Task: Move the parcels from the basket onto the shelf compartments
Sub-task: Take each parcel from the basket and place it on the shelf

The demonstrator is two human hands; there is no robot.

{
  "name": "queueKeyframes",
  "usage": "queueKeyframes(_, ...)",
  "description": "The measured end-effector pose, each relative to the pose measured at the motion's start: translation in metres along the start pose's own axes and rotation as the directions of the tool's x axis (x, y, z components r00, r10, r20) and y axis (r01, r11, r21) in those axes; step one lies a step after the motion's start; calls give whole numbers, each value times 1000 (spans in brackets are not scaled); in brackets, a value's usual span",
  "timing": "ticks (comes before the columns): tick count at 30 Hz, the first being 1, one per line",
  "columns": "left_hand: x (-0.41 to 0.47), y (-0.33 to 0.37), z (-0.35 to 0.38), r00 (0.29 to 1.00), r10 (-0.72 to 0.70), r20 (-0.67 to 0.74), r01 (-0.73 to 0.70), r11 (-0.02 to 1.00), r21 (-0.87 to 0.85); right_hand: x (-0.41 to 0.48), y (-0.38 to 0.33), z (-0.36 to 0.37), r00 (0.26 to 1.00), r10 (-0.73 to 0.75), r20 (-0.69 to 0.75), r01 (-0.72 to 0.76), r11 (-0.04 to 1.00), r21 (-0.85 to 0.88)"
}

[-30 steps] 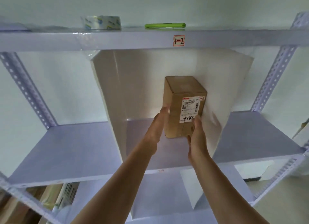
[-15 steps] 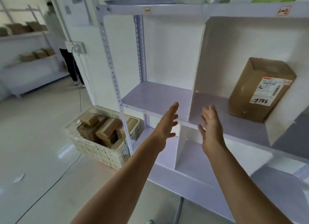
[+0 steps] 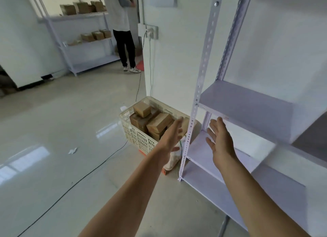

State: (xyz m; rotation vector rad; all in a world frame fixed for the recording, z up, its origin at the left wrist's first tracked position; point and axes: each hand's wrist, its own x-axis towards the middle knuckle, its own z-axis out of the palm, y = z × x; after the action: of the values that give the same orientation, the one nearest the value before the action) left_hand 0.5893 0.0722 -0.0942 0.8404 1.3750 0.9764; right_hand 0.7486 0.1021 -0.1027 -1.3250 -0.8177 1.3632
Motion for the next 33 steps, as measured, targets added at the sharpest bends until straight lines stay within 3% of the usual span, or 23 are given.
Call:
queueKeyframes(6,61,-11,-126,994,-99,-45,100,995,13,34,44,106,996,90,-13,-90,996,-23)
queueKeyframes(12,122,-12,-203,977,-193,-92,195,981,16,67,65,172,992,128,-5,-128,991,-36)
queueKeyframes(23,272,-10,-247,947,-311,-80,318,943,95,206,113,238,970,238,-42,-239,970,-35)
queueKeyframes(33,432,-15,-259,870,-486,-81,492,862,123,350,160,275,894,438,-98,-444,894,-54)
